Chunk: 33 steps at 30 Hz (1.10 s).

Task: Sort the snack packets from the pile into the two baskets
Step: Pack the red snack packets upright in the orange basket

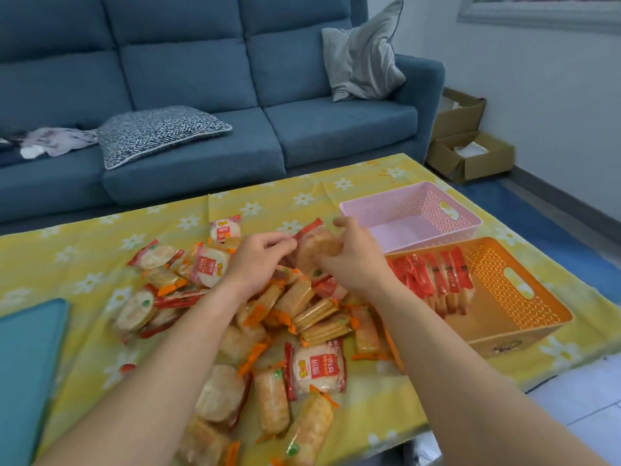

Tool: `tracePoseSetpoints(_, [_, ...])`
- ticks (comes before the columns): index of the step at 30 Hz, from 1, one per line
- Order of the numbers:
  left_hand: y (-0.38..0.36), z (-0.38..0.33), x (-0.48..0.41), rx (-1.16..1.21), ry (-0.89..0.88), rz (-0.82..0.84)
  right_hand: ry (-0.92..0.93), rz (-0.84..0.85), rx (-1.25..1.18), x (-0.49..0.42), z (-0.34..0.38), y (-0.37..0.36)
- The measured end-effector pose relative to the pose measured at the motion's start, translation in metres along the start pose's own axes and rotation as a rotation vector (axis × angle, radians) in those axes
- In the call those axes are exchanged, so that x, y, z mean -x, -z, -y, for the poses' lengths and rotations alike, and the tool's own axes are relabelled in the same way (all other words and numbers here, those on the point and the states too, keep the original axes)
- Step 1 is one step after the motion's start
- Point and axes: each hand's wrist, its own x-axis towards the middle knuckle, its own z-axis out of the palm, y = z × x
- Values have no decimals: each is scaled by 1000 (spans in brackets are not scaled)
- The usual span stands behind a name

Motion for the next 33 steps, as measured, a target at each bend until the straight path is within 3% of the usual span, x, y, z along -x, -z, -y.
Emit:
tracePoseSetpoints(2, [23, 15, -9, -58, 11, -147, -66, -46, 19, -3, 3, -4])
tracePoseSetpoints(4, [49, 34, -22, -516, -42, -354, -103, -50, 48, -6, 2, -10])
tracePoseSetpoints(5, [62, 43, -26, -767, -36, -359, -139, -5, 75, -9, 3, -16])
tracePoseSetpoints(7, [83, 64, -36, -1043, 62, -133, -251, 115, 124, -15, 0, -30])
tracePoseSetpoints(9, [95, 77, -38, -1098, 167, 107, -358, 135, 107, -23, -5, -44])
tracePoseSetpoints(10, [98, 80, -36, -1117, 196, 151, -411, 128, 67, -26, -5, -49])
tracePoseSetpoints(15, [104, 71, -28, -1287, 126, -67, -583, 177, 50, -36, -5, -65])
tracePoseSetpoints(20, [117, 59, -21, -1151, 115, -379, -628, 104, -17, -44, -12, -76])
tracePoseSetpoints(23, [113, 40, -21, -706, 117, -473, -632, 93, -148, -45, -11, -78])
tracePoseSetpoints(26, [91, 25, -41, -193, 194, -258, -601, 93, -280, -43, -11, -76])
tracePoseSetpoints(33, [29, 15, -85, -451, 229, 272, -534, 112, -490, -40, -16, -68])
